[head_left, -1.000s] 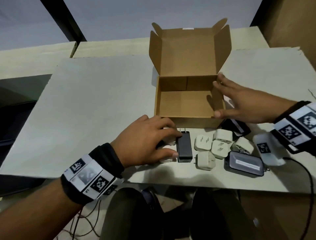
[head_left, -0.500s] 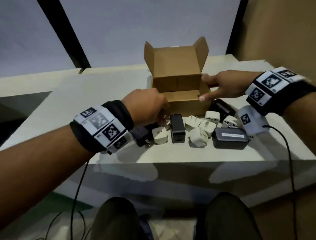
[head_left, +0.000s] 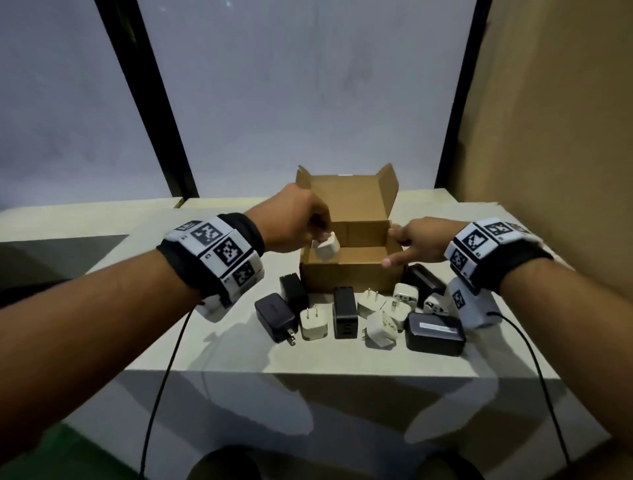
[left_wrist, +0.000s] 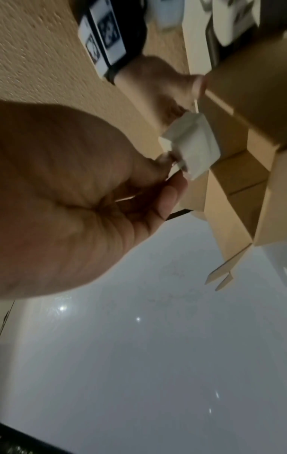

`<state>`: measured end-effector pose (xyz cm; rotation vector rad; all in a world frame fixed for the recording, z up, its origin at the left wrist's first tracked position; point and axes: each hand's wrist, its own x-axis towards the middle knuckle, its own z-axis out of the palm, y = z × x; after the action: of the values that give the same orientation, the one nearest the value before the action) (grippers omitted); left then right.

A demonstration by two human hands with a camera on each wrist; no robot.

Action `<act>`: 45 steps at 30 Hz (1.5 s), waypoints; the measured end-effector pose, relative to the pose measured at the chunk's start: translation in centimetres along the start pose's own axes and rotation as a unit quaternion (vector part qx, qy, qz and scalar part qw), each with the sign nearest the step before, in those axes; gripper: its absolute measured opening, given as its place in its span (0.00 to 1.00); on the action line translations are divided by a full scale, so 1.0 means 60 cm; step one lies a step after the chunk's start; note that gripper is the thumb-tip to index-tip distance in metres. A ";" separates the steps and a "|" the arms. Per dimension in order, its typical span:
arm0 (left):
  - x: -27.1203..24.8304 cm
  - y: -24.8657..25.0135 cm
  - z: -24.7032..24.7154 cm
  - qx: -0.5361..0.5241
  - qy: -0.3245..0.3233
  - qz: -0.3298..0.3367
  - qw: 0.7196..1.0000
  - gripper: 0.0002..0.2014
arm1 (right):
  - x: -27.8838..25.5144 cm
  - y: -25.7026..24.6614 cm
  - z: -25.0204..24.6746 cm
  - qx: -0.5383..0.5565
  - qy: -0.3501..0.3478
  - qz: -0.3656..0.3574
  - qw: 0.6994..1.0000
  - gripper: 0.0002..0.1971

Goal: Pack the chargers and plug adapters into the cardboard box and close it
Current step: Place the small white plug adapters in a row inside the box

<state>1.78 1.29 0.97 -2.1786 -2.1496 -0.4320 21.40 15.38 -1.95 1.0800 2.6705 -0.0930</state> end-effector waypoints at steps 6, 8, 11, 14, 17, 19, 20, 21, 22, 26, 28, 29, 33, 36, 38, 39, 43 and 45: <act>0.069 -0.018 0.012 0.031 -0.052 -0.046 0.997 0.08 | 0.004 0.006 0.002 0.010 0.008 0.000 1.000 0.43; 0.086 -0.018 0.027 0.036 -0.072 -0.060 0.995 0.08 | 0.007 0.007 0.001 0.013 0.006 0.000 1.000 0.44; 0.100 -0.012 0.049 0.065 -0.110 -0.070 0.989 0.11 | 0.013 0.010 0.000 0.014 0.005 0.003 1.000 0.44; 0.105 -0.011 0.067 0.121 -0.139 -0.073 0.980 0.12 | 0.014 0.013 0.003 0.013 0.001 -0.001 1.000 0.44; 0.105 -0.017 0.073 0.170 -0.150 -0.084 0.970 0.10 | 0.015 0.015 0.005 0.017 0.003 -0.006 1.000 0.45; 0.102 -0.021 0.074 0.194 -0.156 -0.092 0.964 0.10 | 0.016 0.015 0.005 0.015 0.002 -0.010 1.000 0.45; 0.101 -0.024 0.074 0.206 -0.158 -0.092 0.961 0.10 | 0.016 0.015 0.004 0.014 0.001 -0.011 1.000 0.45; 0.100 -0.027 0.075 0.217 -0.159 -0.090 0.959 0.10 | 0.015 0.015 0.004 0.012 0.000 -0.012 1.000 0.45; 0.099 -0.031 0.077 0.226 -0.158 -0.088 0.957 0.10 | 0.014 0.015 0.003 0.010 0.001 -0.014 1.000 0.45; 0.096 -0.039 0.081 0.238 -0.149 -0.080 0.956 0.12 | 0.012 0.014 0.001 0.003 0.001 -0.019 1.000 0.45; 0.097 -0.040 0.082 0.243 -0.147 -0.078 0.956 0.14 | 0.013 0.013 0.000 0.004 0.002 -0.019 1.000 0.45; 0.098 -0.040 0.083 0.244 -0.150 -0.079 0.955 0.15 | 0.013 0.013 0.000 0.004 0.002 -0.020 1.000 0.45; 0.100 -0.035 0.090 0.260 -0.154 -0.088 0.949 0.14 | 0.013 0.014 0.001 0.003 0.003 -0.021 1.000 0.45; 0.101 -0.028 0.092 0.260 -0.157 -0.090 0.949 0.12 | 0.014 0.014 0.002 0.001 0.005 -0.022 1.000 0.45; 0.102 -0.026 0.093 0.266 -0.150 -0.080 0.949 0.12 | 0.015 0.014 0.002 0.002 0.007 -0.021 1.000 0.45; 0.104 -0.027 0.096 0.272 -0.141 -0.071 0.949 0.13 | 0.015 0.015 0.003 0.005 0.009 -0.020 1.000 0.45; 0.105 -0.026 0.108 0.286 -0.119 -0.066 0.948 0.18 | 0.015 0.016 0.005 0.014 0.009 -0.020 1.000 0.45; 0.104 -0.026 0.108 0.283 -0.119 -0.067 0.950 0.17 | 0.016 0.016 0.006 0.020 0.009 -0.018 1.000 0.45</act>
<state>1.24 8.88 -4.06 -1.8352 -2.1766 0.4234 21.51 16.67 -2.52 1.0484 2.7157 -0.1437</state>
